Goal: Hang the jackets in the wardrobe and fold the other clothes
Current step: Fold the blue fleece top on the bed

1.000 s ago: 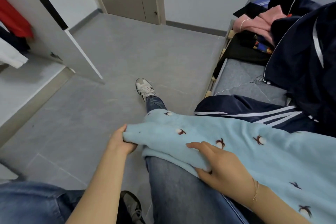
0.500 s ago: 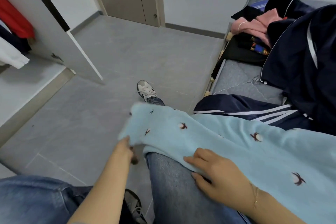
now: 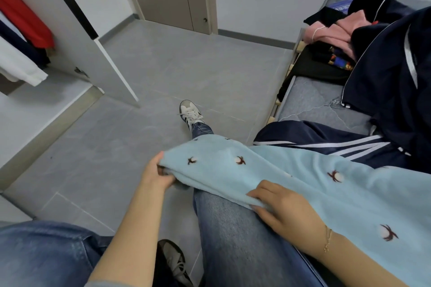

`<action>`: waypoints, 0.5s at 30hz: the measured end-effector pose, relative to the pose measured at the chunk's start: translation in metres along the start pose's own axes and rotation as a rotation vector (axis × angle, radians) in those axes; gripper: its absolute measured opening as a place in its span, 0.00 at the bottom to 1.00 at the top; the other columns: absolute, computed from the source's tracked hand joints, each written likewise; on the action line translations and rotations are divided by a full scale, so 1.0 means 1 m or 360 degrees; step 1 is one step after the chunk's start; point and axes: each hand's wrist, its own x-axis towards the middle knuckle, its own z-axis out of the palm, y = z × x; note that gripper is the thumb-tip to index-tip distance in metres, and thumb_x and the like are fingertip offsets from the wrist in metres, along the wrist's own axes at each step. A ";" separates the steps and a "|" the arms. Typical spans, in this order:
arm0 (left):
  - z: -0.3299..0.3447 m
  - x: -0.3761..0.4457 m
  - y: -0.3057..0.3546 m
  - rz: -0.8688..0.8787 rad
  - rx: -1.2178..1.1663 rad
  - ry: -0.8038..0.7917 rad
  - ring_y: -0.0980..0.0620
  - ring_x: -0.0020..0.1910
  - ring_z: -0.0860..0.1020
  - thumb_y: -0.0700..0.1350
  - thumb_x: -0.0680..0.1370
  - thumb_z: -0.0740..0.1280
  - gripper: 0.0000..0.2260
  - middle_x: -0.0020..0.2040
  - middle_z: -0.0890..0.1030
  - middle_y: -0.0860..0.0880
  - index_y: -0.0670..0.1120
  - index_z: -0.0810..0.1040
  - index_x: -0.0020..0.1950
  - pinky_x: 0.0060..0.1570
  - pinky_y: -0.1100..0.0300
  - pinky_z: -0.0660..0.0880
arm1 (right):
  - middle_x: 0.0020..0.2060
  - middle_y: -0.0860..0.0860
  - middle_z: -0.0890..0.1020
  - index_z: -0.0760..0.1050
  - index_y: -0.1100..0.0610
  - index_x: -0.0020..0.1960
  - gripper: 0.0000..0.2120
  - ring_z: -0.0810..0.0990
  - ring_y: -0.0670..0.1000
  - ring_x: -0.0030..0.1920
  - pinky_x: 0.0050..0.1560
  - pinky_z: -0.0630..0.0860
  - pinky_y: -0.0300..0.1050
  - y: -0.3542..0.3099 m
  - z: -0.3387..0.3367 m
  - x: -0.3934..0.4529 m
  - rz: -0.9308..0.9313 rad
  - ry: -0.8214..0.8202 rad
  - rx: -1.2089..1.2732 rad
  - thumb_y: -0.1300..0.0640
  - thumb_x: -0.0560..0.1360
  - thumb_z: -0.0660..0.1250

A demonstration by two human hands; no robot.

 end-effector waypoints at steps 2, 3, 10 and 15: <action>0.005 -0.007 0.022 0.0354 0.0056 -0.0036 0.51 0.31 0.82 0.43 0.79 0.65 0.05 0.35 0.83 0.48 0.45 0.76 0.44 0.31 0.56 0.77 | 0.44 0.47 0.79 0.80 0.55 0.53 0.08 0.80 0.48 0.42 0.37 0.76 0.43 -0.003 -0.004 0.002 -0.0095 0.0097 0.0004 0.61 0.74 0.68; 0.005 -0.011 0.031 0.0495 0.0068 -0.0038 0.52 0.29 0.82 0.42 0.78 0.66 0.03 0.34 0.84 0.49 0.45 0.77 0.46 0.27 0.58 0.77 | 0.43 0.47 0.79 0.81 0.55 0.52 0.08 0.80 0.48 0.40 0.35 0.76 0.43 -0.004 -0.005 0.000 -0.0119 0.0127 0.0038 0.63 0.73 0.68; -0.027 0.010 0.008 0.0308 0.0140 0.0165 0.43 0.65 0.74 0.37 0.81 0.62 0.17 0.70 0.73 0.41 0.39 0.69 0.70 0.65 0.50 0.70 | 0.51 0.42 0.77 0.79 0.47 0.62 0.15 0.76 0.39 0.50 0.50 0.75 0.38 -0.003 -0.003 -0.013 -0.0025 -0.0052 0.0291 0.47 0.77 0.65; 0.007 -0.007 -0.026 0.0602 0.1195 0.0274 0.44 0.67 0.71 0.46 0.74 0.74 0.27 0.71 0.70 0.44 0.45 0.70 0.71 0.67 0.44 0.69 | 0.49 0.40 0.79 0.82 0.50 0.56 0.11 0.79 0.44 0.49 0.47 0.75 0.38 0.024 -0.033 -0.036 0.0251 0.0146 0.0441 0.60 0.78 0.66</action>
